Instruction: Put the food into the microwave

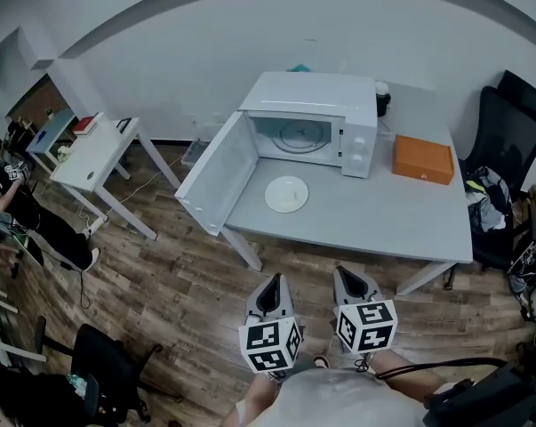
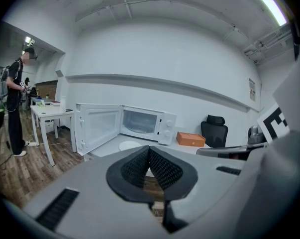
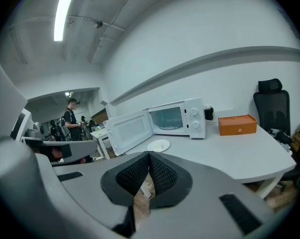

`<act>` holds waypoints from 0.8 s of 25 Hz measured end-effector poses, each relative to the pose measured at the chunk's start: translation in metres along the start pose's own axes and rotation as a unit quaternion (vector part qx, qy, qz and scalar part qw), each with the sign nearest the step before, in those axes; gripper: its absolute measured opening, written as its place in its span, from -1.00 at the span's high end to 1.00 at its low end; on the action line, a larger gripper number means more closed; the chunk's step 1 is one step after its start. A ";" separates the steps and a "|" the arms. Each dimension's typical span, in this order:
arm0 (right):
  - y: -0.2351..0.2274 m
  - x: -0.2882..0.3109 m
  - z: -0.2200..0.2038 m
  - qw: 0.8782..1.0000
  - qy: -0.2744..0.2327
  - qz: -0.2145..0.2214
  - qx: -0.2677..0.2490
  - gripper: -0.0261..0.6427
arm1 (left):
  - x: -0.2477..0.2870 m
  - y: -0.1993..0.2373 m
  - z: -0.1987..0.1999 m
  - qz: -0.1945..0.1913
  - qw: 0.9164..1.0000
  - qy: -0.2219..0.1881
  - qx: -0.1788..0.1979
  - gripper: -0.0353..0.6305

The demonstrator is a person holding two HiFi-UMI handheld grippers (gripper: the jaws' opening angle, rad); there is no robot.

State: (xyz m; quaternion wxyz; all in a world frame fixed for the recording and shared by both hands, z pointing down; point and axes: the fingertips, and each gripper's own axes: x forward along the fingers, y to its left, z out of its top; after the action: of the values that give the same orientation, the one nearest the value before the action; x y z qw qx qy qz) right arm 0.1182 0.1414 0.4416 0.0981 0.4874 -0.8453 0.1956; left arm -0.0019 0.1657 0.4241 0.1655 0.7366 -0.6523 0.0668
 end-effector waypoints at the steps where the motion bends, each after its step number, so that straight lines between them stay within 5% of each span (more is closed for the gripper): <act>1: 0.000 0.002 0.000 1.000 0.000 -0.001 0.001 0.87 | 0.001 0.001 0.000 0.000 1.000 0.001 0.000 0.89; 11: -0.006 0.029 -0.005 1.000 0.018 -0.005 0.008 0.87 | 0.024 0.016 -0.010 0.000 1.000 0.016 -0.013 0.89; 20: -0.015 0.095 0.032 1.000 -0.005 -0.016 0.004 0.87 | 0.094 0.046 0.026 -0.013 1.000 -0.007 -0.006 0.89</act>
State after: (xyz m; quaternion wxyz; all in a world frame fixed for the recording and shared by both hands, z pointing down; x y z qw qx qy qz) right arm 0.0841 0.0459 0.4501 0.0952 0.5024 -0.8370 0.1950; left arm -0.0368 0.0648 0.4362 0.1668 0.7447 -0.6439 0.0557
